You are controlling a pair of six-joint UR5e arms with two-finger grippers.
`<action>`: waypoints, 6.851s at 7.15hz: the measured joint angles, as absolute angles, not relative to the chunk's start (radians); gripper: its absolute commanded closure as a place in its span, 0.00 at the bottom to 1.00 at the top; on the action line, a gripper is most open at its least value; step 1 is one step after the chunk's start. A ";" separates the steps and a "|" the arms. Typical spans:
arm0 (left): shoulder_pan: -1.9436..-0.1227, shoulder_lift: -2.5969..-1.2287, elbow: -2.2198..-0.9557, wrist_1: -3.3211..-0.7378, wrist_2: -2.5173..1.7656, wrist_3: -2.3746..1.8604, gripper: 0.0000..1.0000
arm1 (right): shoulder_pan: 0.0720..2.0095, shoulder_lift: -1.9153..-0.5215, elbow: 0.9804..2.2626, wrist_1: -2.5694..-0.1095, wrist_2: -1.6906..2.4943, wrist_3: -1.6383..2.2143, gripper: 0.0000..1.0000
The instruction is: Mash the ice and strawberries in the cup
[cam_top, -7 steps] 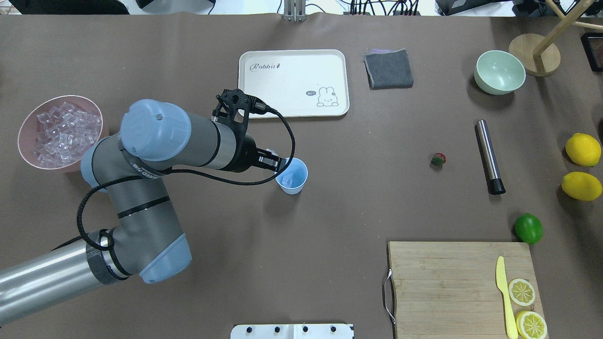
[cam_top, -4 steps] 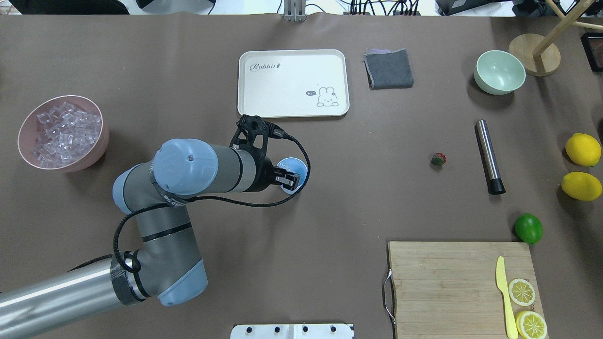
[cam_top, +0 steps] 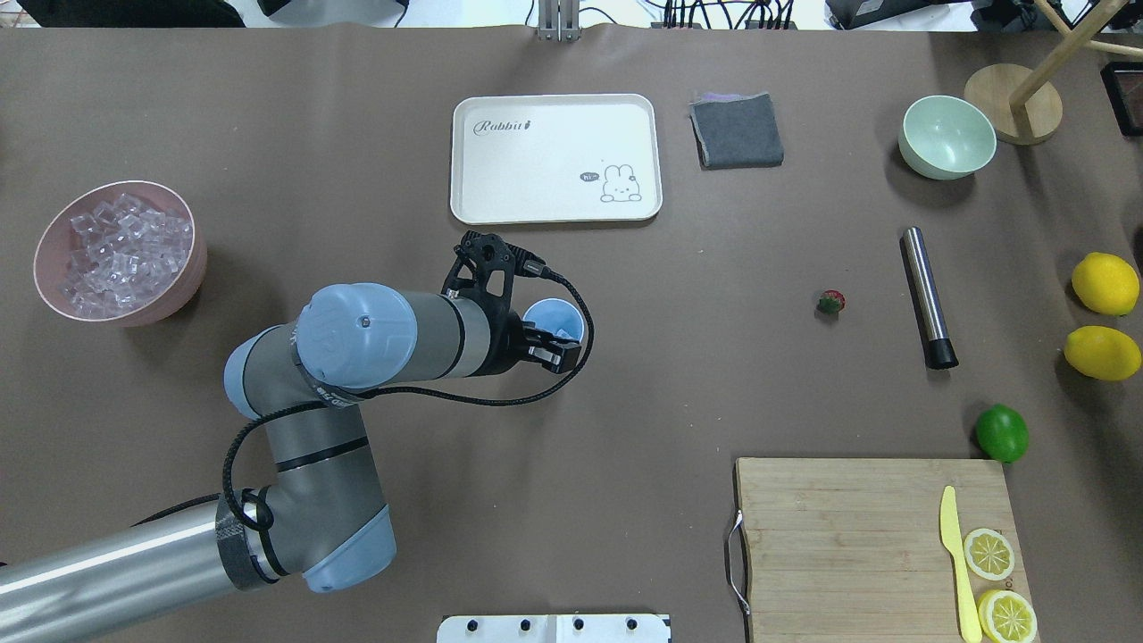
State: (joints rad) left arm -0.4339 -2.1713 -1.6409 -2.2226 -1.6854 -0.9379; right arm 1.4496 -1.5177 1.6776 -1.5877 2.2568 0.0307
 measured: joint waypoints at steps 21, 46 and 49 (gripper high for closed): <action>-1.385 -1.847 -1.586 -1.823 -2.454 0.352 0.03 | 0.859 -1.338 1.819 -1.407 2.061 0.864 0.00; -1.419 -1.827 -1.580 -1.838 -2.459 0.411 0.03 | 0.743 -1.301 1.642 -1.262 1.906 1.238 1.00; -1.419 -1.827 -1.580 -1.838 -2.459 0.410 0.03 | 0.747 -1.299 1.674 -1.267 1.906 1.232 1.00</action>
State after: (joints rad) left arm -1.4189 -1.8270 -1.5802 -1.8377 -2.4590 0.4104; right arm 0.7468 -1.2992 1.6745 -1.2674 1.9064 1.2315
